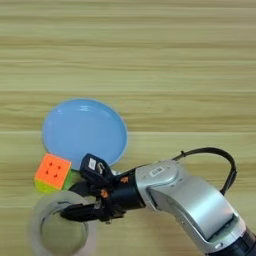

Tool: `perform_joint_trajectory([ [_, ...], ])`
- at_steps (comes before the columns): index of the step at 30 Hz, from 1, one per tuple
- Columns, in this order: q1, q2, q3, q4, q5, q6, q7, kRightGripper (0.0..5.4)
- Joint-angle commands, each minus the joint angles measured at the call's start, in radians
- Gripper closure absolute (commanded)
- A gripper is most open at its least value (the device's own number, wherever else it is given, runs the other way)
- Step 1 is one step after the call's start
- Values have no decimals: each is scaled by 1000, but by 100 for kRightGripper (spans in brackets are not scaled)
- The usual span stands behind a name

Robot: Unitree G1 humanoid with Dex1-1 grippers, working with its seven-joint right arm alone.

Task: Move the objects on the table

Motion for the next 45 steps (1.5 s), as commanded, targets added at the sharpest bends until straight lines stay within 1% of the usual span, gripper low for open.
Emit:
perform_joint_trajectory([
  [1,-45,-25,-22,-9,-27,-49,-25,372],
  [2,-46,-26,-23,-8,-28,-52,-22,378],
  [3,-47,-27,-25,-7,-28,-55,-20,396],
  [10,-58,-34,-39,-14,-25,-72,-5,401],
  [17,-59,-52,-59,-21,-14,-104,32,404],
  [22,-65,-69,-98,-32,30,-107,84,405],
  [25,-80,-65,-134,-29,63,-98,110,406],
  [28,-106,-64,-187,-21,108,-87,131,406],
  [32,-161,-65,-275,11,167,-72,140,408],
  [35,-194,-65,-314,38,178,-74,128,408],
  [38,-234,-69,-375,64,196,-75,121,408],
  [40,-252,-73,-402,77,203,-78,119,408],
  [45,-300,-72,-450,131,190,-92,95,408],
])
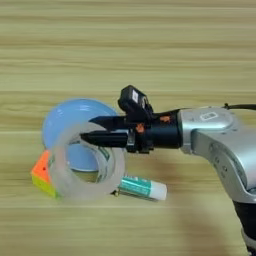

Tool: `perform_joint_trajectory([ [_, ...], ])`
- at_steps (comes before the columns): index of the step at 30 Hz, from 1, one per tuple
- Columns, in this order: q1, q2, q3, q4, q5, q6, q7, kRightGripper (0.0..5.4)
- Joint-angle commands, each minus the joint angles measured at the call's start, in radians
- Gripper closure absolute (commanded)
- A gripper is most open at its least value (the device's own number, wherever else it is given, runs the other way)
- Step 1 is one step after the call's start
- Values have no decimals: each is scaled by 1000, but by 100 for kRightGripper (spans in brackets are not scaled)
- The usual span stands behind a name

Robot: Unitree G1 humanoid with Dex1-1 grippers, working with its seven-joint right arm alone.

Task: Move the objects on the table

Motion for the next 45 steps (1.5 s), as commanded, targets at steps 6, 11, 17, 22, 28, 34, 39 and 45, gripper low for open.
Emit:
perform_joint_trajectory([
  [6,-157,-20,-111,118,-40,-98,-99,408],
  [11,-202,-31,-120,229,-114,-148,-157,409],
  [17,-270,-44,-117,402,-214,-226,-200,410],
  [22,-315,-48,-127,505,-262,-269,-216,411],
  [28,-381,-67,-127,686,-336,-337,-241,411],
  [34,-437,-97,-134,843,-378,-393,-220,411],
  [39,-450,-104,-128,915,-402,-420,-209,411],
  [45,-438,-90,-105,1006,-444,-476,-197,411],
])
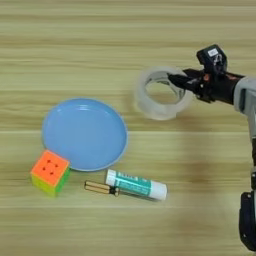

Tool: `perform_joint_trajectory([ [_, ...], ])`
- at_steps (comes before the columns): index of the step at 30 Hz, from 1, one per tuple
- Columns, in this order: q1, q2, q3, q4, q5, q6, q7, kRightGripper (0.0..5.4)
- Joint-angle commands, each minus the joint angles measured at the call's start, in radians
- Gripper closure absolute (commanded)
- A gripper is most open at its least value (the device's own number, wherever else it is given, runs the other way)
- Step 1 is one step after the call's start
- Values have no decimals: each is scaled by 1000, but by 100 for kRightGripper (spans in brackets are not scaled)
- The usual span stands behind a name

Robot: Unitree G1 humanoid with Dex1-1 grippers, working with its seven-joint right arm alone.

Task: Move the objects on the table

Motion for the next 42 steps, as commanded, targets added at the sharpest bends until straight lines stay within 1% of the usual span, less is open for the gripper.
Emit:
perform_joint_trajectory([
  [1,-88,-49,-14,31,-25,-89,-14,411],
  [5,-95,-41,-7,97,-44,-120,-13,411],
  [11,-93,-29,1,158,-59,-150,-7,411],
  [22,-71,-10,10,179,-72,-159,16,411],
  [30,-74,-4,15,212,-87,-173,17,414],
  [31,-76,-4,16,216,-88,-172,18,386],
  [34,-81,-3,18,231,-92,-175,18,358],
  [35,-82,-3,19,235,-93,-177,18,358],
  [38,-86,-2,21,245,-96,-183,19,317],
  [42,-88,-1,23,252,-97,-188,21,284],
])
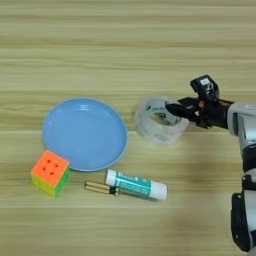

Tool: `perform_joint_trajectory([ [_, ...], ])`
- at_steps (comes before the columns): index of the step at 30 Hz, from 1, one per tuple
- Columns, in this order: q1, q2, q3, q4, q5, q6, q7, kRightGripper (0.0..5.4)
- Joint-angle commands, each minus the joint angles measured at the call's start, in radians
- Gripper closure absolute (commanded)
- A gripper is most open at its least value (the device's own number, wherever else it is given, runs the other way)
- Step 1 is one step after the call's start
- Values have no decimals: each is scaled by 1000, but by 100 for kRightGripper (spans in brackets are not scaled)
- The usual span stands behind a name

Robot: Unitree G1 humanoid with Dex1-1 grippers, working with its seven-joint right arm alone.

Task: Move the objects on the table

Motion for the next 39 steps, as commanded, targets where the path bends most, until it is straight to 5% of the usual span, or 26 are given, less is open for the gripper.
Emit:
perform_joint_trajectory([
  [1,-88,-44,-14,-32,-5,-37,-20,269],
  [14,-89,-38,-94,-173,75,-15,-22,118],
  [25,11,-14,-170,-473,188,-34,7,4],
  [30,41,7,-203,-526,245,-94,50,4],
  [39,179,-4,-231,-662,372,-142,246,4],
])
